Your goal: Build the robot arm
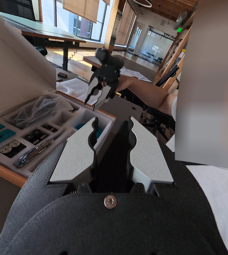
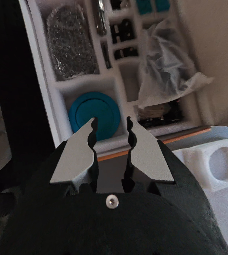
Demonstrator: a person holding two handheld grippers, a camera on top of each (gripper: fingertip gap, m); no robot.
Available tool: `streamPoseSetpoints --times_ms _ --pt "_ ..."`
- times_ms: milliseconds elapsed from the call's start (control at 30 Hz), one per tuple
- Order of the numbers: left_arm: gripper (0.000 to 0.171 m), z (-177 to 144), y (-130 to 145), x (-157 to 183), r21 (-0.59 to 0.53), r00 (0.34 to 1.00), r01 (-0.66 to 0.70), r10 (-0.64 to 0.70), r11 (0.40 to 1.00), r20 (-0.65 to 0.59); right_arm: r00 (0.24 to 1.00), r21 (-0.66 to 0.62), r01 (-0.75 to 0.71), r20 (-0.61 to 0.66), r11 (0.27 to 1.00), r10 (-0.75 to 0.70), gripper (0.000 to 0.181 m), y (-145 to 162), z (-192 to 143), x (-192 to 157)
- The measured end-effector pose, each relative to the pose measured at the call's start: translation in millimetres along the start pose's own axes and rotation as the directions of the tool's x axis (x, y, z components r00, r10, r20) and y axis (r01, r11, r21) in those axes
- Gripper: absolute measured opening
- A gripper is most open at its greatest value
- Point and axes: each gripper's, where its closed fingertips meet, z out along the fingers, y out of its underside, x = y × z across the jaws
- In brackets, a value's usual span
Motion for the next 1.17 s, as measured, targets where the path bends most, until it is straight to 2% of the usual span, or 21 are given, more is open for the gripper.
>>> streamPoseSetpoints --times_ms 133,200,300,500,700,800,967,1100,1167 --pt "0.042 -5 3 4 0.014 1.000 0.008 -0.007 1.000 -0.019 0.975 -0.198 -0.182 0.090 0.963 0.203 0.028 17 40 -24" --pt "0.042 -8 8 3 0.002 1.000 -0.001 0.001 1.000 -0.012 0.981 -0.277 -0.192 -0.021 0.942 0.193 0.024 32 50 -13" --pt "0.042 -10 13 0 -0.011 1.000 -0.017 0.017 1.000 -0.009 0.978 -0.379 -0.201 -0.120 0.903 0.168 0.024 50 58 0" --pt "0.042 -16 12 1 0.011 0.998 -0.020 0.020 1.000 -0.051 0.974 -0.479 -0.224 -0.137 0.849 0.179 0.017 60 71 -1" --pt "0.041 -24 13 2 0.015 0.998 -0.025 0.025 1.000 -0.055 0.974 -0.513 -0.225 -0.137 0.828 0.179 0.011 65 75 0" --pt "0.041 -26 14 4 0.016 0.998 -0.026 0.027 1.000 -0.057 0.973 -0.512 -0.229 -0.087 0.828 0.215 0.012 64 75 -4" --pt "0.041 -25 17 7 0.013 0.997 -0.027 0.028 1.000 -0.069 0.949 -0.493 -0.267 0.017 0.828 0.316 0.037 58 72 -19" --pt "0.041 -24 19 10 0.011 0.996 -0.030 0.030 1.000 -0.080 0.928 -0.499 -0.285 0.070 0.818 0.366 0.080 52 73 -35" --pt "0.041 -24 20 11 0.011 0.996 -0.031 0.032 0.999 -0.085 0.927 -0.521 -0.273 0.084 0.809 0.366 0.092 53 73 -41"
